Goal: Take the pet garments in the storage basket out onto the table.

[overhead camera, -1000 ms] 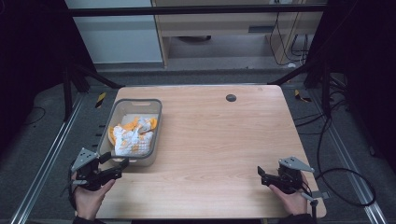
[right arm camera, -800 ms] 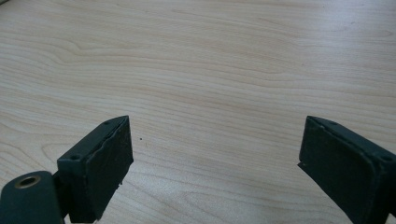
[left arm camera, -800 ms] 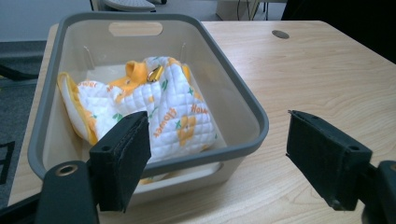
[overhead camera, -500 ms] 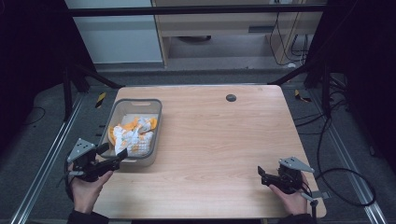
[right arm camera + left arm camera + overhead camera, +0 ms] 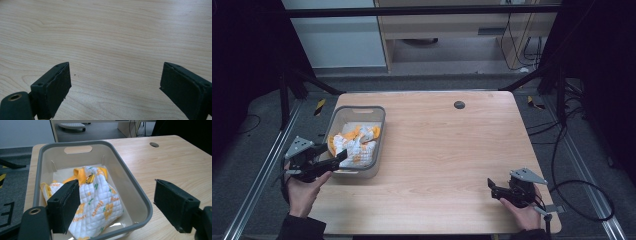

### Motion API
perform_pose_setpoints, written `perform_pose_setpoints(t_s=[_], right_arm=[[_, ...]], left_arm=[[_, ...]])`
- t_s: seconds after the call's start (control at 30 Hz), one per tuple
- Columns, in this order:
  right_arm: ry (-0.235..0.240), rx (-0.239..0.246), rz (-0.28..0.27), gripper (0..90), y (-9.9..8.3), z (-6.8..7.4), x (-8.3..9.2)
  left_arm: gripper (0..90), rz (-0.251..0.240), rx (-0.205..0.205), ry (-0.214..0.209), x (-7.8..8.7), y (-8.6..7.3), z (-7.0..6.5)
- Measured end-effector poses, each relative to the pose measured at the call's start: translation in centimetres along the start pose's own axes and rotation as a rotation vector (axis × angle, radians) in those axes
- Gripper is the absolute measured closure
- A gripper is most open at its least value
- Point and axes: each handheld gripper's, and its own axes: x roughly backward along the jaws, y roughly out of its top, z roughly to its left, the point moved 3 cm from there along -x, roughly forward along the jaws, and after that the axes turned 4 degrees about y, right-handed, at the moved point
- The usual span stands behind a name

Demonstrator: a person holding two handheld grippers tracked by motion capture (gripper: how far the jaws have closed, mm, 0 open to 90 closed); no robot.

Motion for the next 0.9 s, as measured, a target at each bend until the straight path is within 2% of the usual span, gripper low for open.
perform_pose_setpoints(t_s=[0.37,0.9], right_arm=[[-0.002,0.008,0.004,9.7,0.0,0.0,-0.1],[0.001,0.003,0.006,9.7,0.0,0.0,-0.1]], left_arm=[[20.6,0.055,-0.024,0.027,-2.3,1.4,0.4],[20.2,0.114,-0.055,0.01,-4.7,2.2,-0.1]])
